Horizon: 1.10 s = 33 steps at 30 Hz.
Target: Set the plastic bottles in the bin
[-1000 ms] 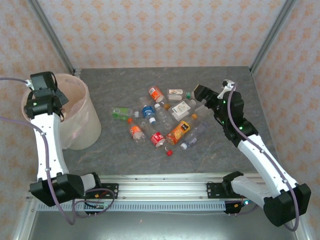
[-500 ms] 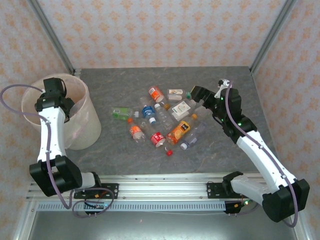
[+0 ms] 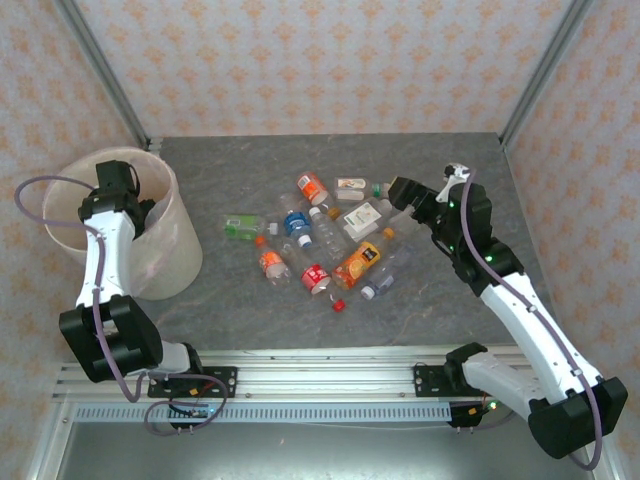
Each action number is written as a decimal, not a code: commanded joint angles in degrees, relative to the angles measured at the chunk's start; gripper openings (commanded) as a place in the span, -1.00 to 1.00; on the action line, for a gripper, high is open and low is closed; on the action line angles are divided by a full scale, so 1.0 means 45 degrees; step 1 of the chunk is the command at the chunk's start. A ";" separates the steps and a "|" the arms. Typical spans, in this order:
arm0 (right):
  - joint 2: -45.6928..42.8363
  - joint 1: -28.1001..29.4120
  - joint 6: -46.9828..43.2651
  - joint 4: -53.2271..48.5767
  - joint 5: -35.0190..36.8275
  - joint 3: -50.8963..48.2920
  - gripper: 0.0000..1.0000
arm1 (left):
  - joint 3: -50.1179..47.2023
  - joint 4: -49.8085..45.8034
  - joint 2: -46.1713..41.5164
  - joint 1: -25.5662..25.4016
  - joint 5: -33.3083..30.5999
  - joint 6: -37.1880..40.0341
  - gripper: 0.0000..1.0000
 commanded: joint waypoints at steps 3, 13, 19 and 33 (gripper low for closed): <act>-0.0041 0.0016 -0.0223 -0.0197 0.0502 -0.0120 0.99 | 0.0651 -0.0404 -0.0934 0.0107 0.0016 -0.0278 0.52; 0.0130 0.0012 -0.0167 -0.0161 0.0610 -0.0091 0.99 | 0.1866 -0.1400 -0.2663 0.0106 0.0458 -0.0152 0.76; 0.0164 0.0019 -0.0141 -0.0150 0.0688 -0.0149 0.99 | 0.2496 -0.1104 -0.3834 0.0107 0.2334 -0.0661 0.90; 0.0277 0.0018 -0.0038 -0.0178 0.0648 -0.0147 0.99 | 0.5322 -0.0483 -0.2617 -0.5199 0.1420 -0.2056 0.99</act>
